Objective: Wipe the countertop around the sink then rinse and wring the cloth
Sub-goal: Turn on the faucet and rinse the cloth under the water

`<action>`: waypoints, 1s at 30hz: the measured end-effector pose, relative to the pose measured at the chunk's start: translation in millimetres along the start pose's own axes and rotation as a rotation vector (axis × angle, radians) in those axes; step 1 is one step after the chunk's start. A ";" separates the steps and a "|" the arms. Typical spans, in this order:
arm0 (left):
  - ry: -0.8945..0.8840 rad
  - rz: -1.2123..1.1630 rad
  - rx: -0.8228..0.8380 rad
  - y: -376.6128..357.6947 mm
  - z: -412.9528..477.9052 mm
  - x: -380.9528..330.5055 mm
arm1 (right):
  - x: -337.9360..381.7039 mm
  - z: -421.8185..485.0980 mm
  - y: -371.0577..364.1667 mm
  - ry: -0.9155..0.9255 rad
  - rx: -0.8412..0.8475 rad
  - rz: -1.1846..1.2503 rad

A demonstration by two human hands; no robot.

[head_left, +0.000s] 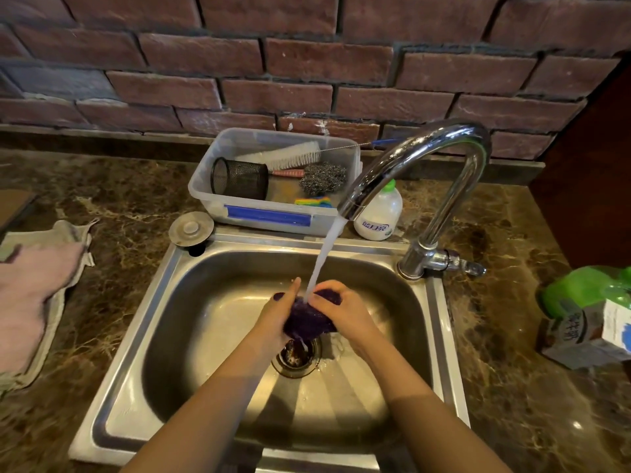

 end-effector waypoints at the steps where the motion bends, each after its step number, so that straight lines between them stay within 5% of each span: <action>1: -0.023 -0.024 -0.046 -5.8 0.3 1.6 | 1.7 0.2 -9.0 0.038 -0.047 -0.094; 7: -0.045 -0.155 -0.102 -24.9 -6.5 16.5 | 5.1 12.5 -11.4 0.002 -0.398 -0.316; 13: -0.179 0.159 -0.245 -7.1 -0.3 2.0 | -3.7 13.9 -7.6 0.013 -0.338 -0.584; 19: -0.111 0.007 -0.166 -7.2 2.5 0.3 | 4.7 -14.2 -35.3 0.294 -0.092 -0.659; 23: 0.009 -0.148 -0.031 -27.0 -6.5 8.3 | 12.6 11.6 -20.6 0.068 -0.360 -0.449; 30: -0.108 0.115 -0.158 -19.4 -2.8 3.8 | -6.2 42.3 -4.9 -0.076 -0.293 -0.492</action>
Point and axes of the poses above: each hand's wrist, its own z-axis towards the middle knuckle, its own y-axis out of the back of the hand, x = y × z, the point moved 3 cm from there along z, towards the middle knuckle, and after that the axes turned 1 degree about x, right-handed, at the moved point
